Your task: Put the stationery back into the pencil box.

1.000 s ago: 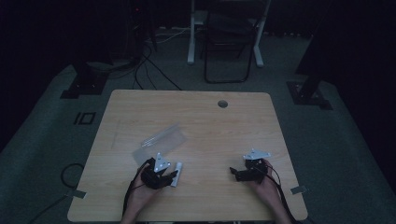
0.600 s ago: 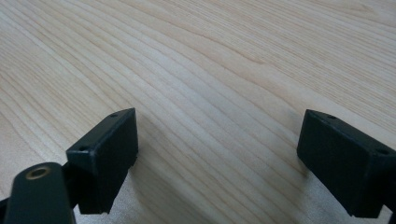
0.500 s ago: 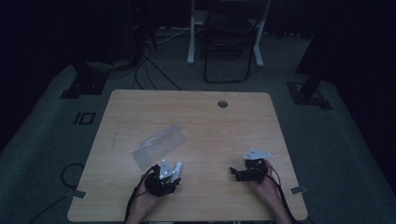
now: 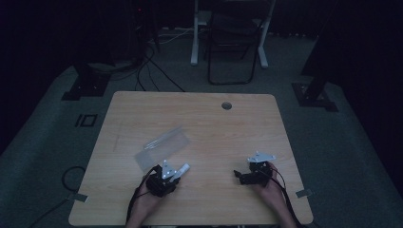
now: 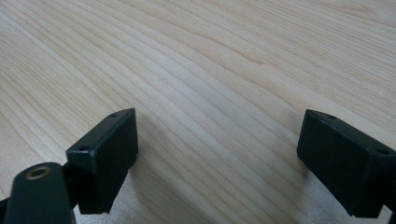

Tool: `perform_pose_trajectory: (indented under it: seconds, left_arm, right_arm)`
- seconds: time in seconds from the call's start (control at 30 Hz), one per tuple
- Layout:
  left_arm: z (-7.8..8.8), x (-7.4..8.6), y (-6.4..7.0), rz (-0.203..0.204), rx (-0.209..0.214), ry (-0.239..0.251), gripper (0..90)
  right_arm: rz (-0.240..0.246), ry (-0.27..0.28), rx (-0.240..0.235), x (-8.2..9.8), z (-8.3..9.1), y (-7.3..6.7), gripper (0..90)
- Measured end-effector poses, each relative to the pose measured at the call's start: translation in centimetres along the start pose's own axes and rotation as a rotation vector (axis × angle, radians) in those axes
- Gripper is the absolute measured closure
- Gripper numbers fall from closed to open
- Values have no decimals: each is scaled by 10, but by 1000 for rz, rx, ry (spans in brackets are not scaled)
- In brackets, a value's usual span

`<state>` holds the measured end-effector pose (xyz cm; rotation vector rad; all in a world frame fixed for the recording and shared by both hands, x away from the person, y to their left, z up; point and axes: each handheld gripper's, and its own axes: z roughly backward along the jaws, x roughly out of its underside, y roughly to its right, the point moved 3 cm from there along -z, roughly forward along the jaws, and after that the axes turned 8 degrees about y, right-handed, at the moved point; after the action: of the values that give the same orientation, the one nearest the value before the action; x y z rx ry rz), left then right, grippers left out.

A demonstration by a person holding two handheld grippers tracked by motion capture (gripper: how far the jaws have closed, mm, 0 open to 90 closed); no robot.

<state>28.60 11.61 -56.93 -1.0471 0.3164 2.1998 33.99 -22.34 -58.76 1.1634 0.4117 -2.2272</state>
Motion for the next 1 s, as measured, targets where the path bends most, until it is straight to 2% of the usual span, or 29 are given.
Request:
perform_pose_trajectory:
  seconds: [0.33, 0.5, 0.6, 1.0]
  left_arm:
    - [-2, 0, -6, 5, 10, -10, 695]
    - [-3, -1, -12, 23, 45, -25, 696]
    - [-3, -1, -14, 23, 45, -28, 700]
    - [-1, -2, -13, -23, 43, -12, 708]
  right_arm:
    - [0, 0, 0, 0, 0, 0, 125]
    - [0, 0, 0, 0, 0, 0, 125]
    - [0, 0, 0, 0, 0, 0, 125]
    - [0, 0, 0, 0, 0, 0, 125]
